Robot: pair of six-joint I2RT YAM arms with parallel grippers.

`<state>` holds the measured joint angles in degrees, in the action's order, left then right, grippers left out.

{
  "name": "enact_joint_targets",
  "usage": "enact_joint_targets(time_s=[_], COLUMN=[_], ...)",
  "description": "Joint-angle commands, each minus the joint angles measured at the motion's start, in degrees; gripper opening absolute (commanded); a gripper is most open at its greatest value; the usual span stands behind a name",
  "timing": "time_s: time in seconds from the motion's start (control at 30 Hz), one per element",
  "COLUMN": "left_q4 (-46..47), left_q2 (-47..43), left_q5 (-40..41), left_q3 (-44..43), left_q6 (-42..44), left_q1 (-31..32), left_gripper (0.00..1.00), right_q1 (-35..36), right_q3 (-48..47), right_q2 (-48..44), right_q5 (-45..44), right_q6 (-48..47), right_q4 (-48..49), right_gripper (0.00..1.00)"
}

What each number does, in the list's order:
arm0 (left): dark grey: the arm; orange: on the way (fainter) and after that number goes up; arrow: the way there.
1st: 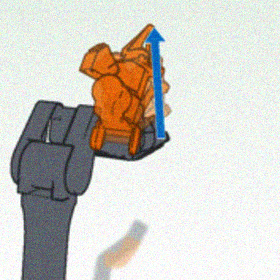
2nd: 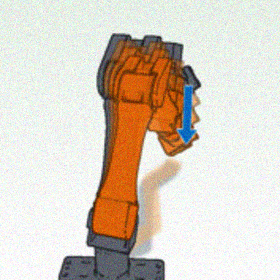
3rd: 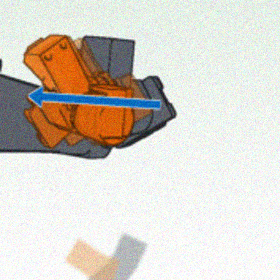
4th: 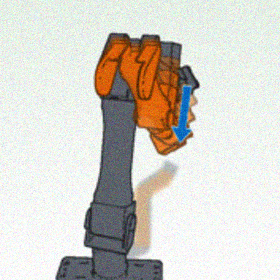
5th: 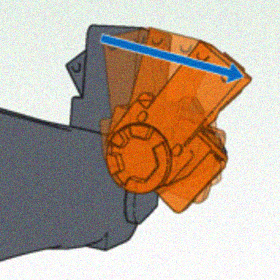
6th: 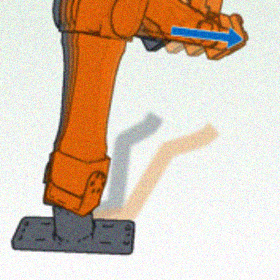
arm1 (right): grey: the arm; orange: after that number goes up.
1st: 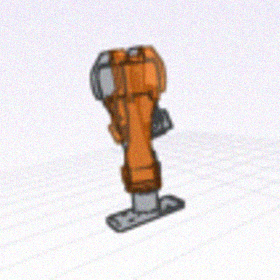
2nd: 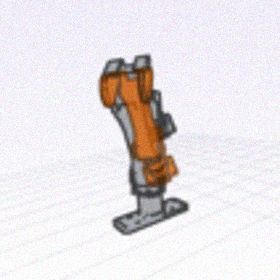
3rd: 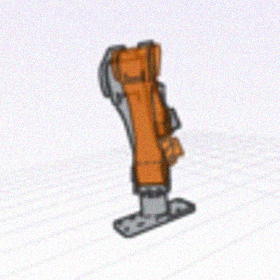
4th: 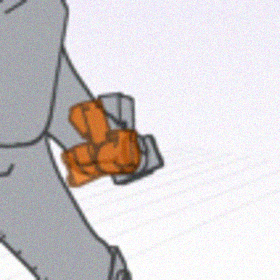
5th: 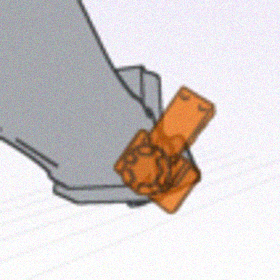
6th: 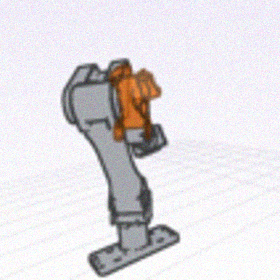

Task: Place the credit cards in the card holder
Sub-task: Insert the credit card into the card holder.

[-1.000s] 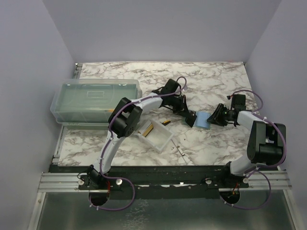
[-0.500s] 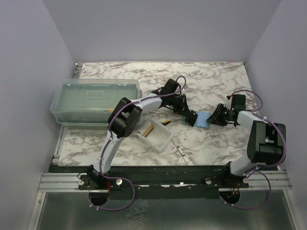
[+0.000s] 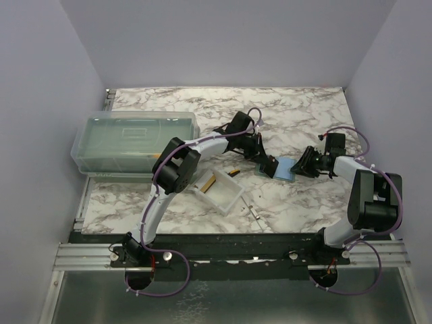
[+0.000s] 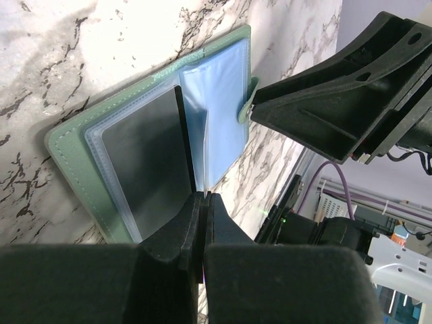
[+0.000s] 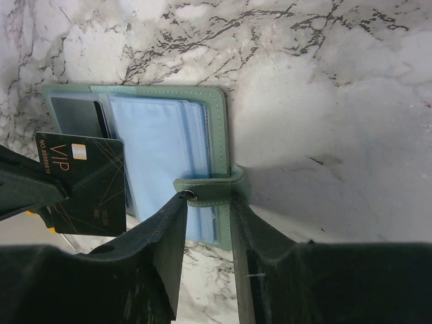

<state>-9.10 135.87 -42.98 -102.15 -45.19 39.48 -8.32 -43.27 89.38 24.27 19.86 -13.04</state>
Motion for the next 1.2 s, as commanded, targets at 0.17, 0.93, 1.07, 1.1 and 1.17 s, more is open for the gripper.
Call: enact_joint_targets(time_s=[0.17, 0.93, 1.07, 1.1, 1.17], left_q4=[0.93, 1.02, 1.02, 1.02, 1.02], left_q2=[-1.16, 1.72, 2.57, 2.72, 3.17], left_q5=[1.41, 0.71, 0.67, 0.78, 0.66], left_q3=[2.86, 0.83, -0.18, -0.38, -0.84], left_q6=[1.07, -0.2, -0.59, -0.66, -0.89], left_q1=[-0.38, -0.6, -0.58, -0.55, -0.58], left_gripper=[0.0, 0.0, 0.0, 0.0, 0.0], right_q1=[0.27, 0.66, 0.81, 0.86, 0.92], right_q3=[0.95, 0.78, 0.88, 0.84, 0.9], right_q2=[1.32, 1.93, 1.99, 2.04, 2.15], right_q5=[1.24, 1.48, 1.66, 1.67, 1.75], right_q6=[-0.65, -0.74, -0.79, -0.79, -0.81], right_q4=[0.12, -0.06, 0.06, 0.03, 0.03], right_gripper=[0.35, 0.34, 0.33, 0.33, 0.33])
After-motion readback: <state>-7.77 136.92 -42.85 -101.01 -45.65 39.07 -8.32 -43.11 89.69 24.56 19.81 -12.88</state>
